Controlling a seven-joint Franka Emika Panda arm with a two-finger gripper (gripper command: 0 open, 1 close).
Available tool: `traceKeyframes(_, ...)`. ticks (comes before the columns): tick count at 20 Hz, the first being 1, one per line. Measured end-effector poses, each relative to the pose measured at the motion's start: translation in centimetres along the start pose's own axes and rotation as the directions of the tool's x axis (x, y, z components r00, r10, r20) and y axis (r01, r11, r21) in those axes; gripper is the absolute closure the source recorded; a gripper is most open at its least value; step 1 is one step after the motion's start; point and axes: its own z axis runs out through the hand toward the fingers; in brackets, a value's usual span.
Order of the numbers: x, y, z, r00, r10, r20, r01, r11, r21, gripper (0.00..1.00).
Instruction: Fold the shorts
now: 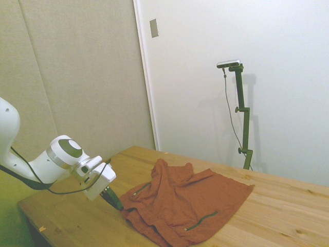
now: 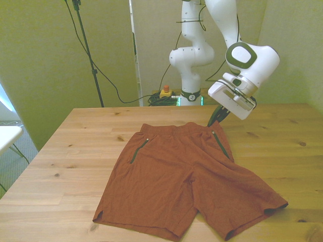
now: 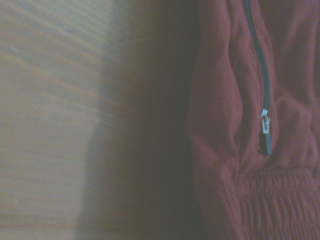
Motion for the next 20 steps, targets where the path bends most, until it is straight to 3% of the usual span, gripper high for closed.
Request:
traceKeyframes(5,5.3,6.0,-1.6,0.991,0.131,0.029,-0.132,0.991,0.026,1.0)
traceKeyframes(10,10.0,11.6,0.1,0.972,0.222,0.075,-0.225,0.973,0.039,1.0)
traceKeyframes(20,16.6,23.6,7.5,0.883,0.413,0.225,-0.431,0.901,0.037,1.0)
